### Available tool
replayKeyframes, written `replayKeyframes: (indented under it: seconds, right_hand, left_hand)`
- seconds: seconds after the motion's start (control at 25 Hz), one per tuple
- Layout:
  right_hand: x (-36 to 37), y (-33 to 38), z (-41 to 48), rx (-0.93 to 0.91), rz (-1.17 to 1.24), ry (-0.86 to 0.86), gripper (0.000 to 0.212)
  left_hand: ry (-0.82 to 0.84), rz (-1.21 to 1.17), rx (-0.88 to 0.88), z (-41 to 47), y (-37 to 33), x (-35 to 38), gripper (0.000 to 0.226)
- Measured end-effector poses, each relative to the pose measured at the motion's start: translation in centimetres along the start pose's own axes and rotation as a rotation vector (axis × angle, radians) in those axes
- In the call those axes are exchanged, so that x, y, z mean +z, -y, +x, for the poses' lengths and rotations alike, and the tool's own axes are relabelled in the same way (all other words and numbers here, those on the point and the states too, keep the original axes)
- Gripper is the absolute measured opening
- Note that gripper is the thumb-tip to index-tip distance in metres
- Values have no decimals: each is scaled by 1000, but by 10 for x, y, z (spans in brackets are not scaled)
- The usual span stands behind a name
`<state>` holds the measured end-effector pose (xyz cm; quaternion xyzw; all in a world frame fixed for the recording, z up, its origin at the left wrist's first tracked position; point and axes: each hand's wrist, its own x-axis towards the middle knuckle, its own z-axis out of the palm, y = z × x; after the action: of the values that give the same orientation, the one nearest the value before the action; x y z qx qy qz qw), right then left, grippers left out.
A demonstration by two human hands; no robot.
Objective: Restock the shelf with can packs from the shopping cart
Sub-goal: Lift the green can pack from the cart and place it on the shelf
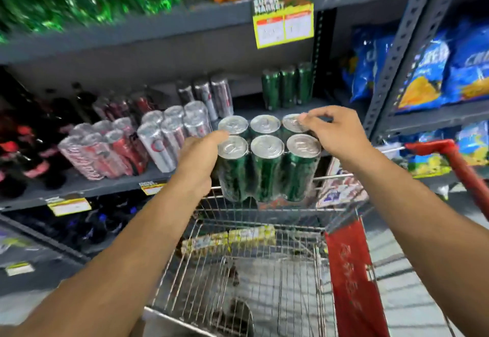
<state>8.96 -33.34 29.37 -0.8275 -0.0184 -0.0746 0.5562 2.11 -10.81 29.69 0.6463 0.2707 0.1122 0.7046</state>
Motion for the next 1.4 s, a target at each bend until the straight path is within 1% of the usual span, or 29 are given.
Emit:
replayKeyframes:
  seconds: [0.08, 0.2, 0.32, 0.36, 0.44, 0.52, 0.64, 0.72, 0.8, 0.88, 0.92, 0.96, 1.0, 1.04, 1.08, 1.12, 1.2, 1.28, 1.4]
  right_hand:
    - [7, 11, 20, 21, 17, -46, 47]
    - [24, 16, 52, 46, 38, -76, 62]
    - [43, 14, 81, 63, -44, -87, 59]
    - [49, 13, 91, 71, -70, -89, 58]
    - [64, 10, 110, 83, -122, -99, 54]
    - [78, 5, 126, 70, -215, -108, 49]
    - [93, -10, 147, 74, -337, -117, 49]
    - [99, -21, 155, 72, -381, -130, 49]
    - [103, -28, 159, 71, -406, -133, 45]
    - [102, -30, 157, 84, -370, -117, 44]
    - [100, -33, 155, 98, -296, -106, 49]
    - [97, -36, 148, 111, -185, -83, 59]
    - [96, -41, 138, 98, -77, -53, 72]
    - [97, -49, 127, 60, -1, -18, 85]
    - [101, -61, 114, 30, 36, 11, 91]
    - [105, -72, 104, 26, 44, 32, 88]
    - [113, -88, 94, 17, 82, 68, 70]
    - [114, -92, 94, 11, 53, 71, 69]
    - [106, -92, 96, 14, 5, 112, 62]
  left_hand:
    - [-19, 28, 39, 14, -12, 7, 64]
    - [1, 33, 66, 42, -16, 22, 34]
    - [21, 66, 119, 76, -11, 38, 21]
    - [1, 107, 145, 88, -8, 43, 18]
    - [-60, 228, 199, 106, 4, 53, 25]
    - [-92, 290, 253, 119, 19, 62, 29]
    - [-101, 300, 312, 141, 38, 73, 31]
    - [-83, 298, 328, 149, 41, 76, 34]
    - [-54, 279, 345, 156, 44, 75, 32]
    - [43, 216, 363, 160, 50, 68, 35]
    - [123, 174, 371, 160, 54, 62, 37]
    - [212, 157, 362, 158, 60, 57, 36]
    - [280, 177, 355, 155, 68, 52, 43]
    - [307, 252, 352, 152, 77, 47, 58]
    - [310, 338, 354, 149, 84, 44, 69]
    - [286, 419, 350, 146, 89, 42, 72]
    - [238, 494, 329, 143, 95, 44, 65]
    - [200, 529, 347, 145, 97, 44, 57]
    - [169, 576, 399, 146, 100, 46, 53]
